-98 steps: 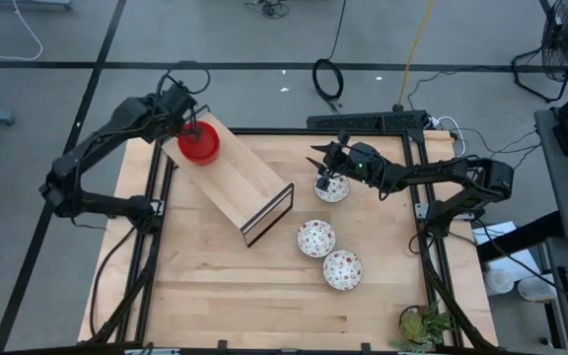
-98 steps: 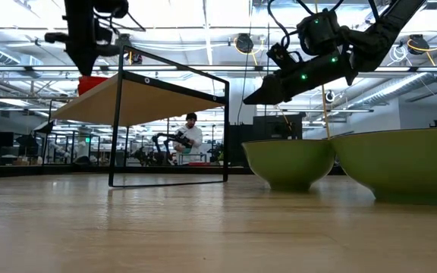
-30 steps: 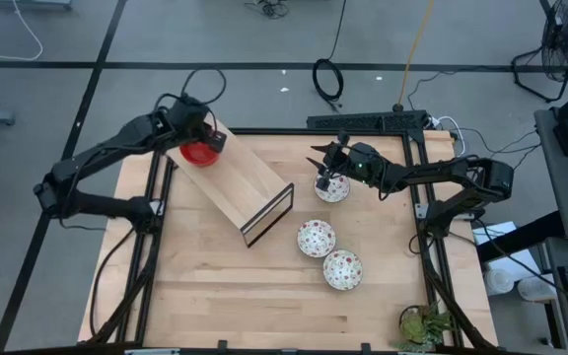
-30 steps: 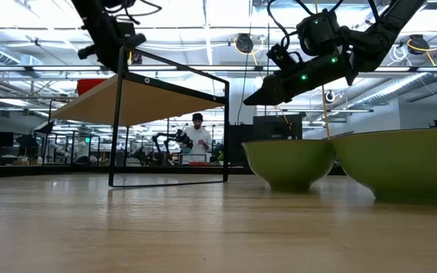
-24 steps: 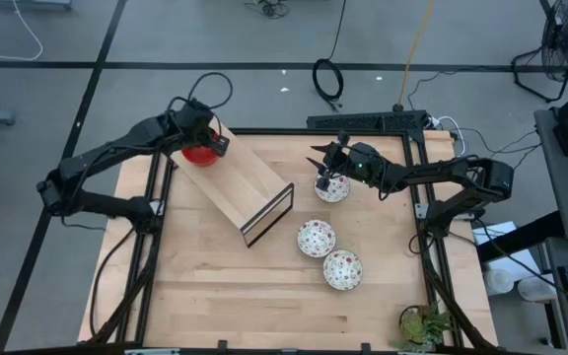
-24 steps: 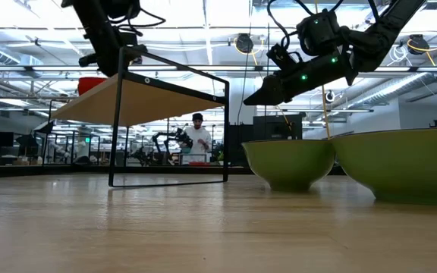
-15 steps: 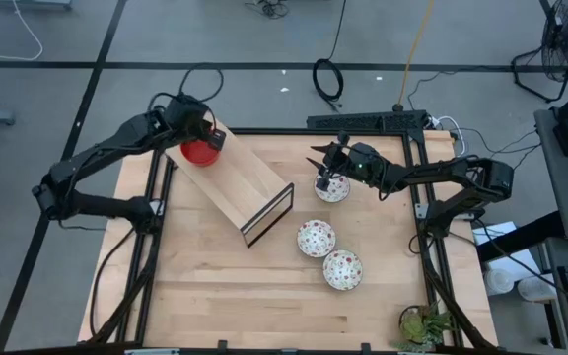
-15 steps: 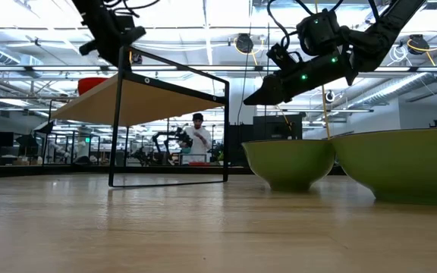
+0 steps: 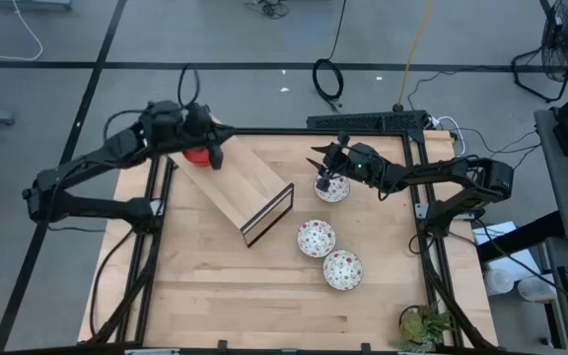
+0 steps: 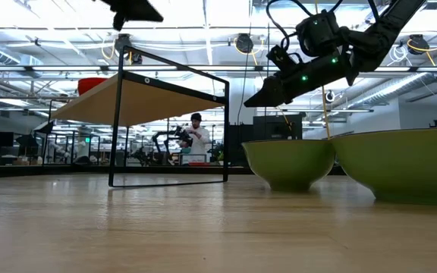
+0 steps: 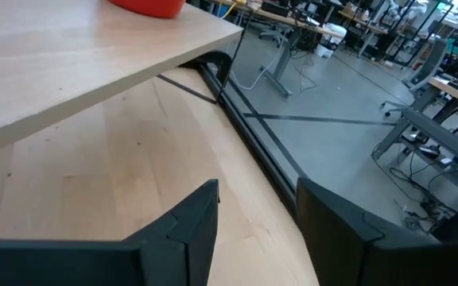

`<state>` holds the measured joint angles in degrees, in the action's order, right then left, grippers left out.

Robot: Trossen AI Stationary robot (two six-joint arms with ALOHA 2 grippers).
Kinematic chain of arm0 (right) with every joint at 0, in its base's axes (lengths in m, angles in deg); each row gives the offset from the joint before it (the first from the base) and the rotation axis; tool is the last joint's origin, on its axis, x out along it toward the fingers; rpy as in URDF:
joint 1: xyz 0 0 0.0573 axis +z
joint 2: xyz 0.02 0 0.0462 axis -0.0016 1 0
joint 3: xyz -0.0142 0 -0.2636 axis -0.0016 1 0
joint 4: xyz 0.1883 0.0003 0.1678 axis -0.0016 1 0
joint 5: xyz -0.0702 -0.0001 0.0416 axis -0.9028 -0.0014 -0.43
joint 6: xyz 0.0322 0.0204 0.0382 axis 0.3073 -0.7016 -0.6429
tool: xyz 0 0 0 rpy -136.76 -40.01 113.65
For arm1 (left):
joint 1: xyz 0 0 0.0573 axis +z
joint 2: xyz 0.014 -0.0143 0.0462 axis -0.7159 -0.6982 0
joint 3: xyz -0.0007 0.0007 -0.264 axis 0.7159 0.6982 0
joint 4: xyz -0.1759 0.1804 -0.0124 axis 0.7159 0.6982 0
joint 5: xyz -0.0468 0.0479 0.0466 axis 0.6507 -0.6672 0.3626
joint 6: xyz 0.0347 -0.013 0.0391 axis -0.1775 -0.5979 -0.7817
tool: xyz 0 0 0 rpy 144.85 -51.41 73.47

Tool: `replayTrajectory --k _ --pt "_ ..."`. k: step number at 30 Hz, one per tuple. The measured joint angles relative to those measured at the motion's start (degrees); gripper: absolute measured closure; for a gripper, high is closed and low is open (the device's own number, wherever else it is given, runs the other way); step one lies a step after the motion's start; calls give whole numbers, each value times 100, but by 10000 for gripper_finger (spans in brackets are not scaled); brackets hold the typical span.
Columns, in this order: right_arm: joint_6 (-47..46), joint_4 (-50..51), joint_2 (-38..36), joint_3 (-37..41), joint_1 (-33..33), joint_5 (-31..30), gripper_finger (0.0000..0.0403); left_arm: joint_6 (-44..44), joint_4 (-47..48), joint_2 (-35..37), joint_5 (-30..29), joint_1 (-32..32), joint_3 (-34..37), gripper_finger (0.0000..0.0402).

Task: Pick & Place Mini bowls
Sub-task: Put the top white patterned bowl on the shelf

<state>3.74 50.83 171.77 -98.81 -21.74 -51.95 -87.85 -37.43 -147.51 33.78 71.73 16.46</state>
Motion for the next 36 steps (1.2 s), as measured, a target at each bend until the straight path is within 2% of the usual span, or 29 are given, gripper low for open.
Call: replayTrajectory --k 4,7,11,13,15,17,19,21,26,31,36 --pt "-257 100 0 0 0 11 248 -539 -1378 171 -481 -470 857 395" --pt "-927 477 0 -45 0 259 248 -842 -2371 175 -688 -715 1634 398" --pt "-1698 2515 -124 -608 67 1032 248 -1524 -3849 198 -914 -956 2248 392" --pt "-1691 3798 -118 -1112 219 846 248 -2008 -4304 195 -876 -1014 2371 392" --pt "-1635 5246 -125 -1623 412 300 248 -2369 -4588 193 -719 -1057 2416 394" --pt "-1630 6293 -129 -2083 616 -379 248 -2434 -4686 191 -689 -1066 2424 395" --pt "-1882 7043 -154 -2349 751 -914 248 -2406 -4679 184 -925 -1045 2427 393" --pt "-2206 7620 -145 -2463 753 -1090 247 -2415 -4554 185 -1271 -1028 2427 380" --pt "-3268 8342 -197 -2503 260 -906 229 -2609 -4163 76 -1824 -1033 2427 309" --pt "-3890 8334 -225 -2313 -91 -238 199 -2458 -3949 -157 -1730 -1029 2433 231" --pt "-4324 8183 -221 -2054 -125 -4 184 -2507 -4100 -430 -1665 -1029 2433 186"
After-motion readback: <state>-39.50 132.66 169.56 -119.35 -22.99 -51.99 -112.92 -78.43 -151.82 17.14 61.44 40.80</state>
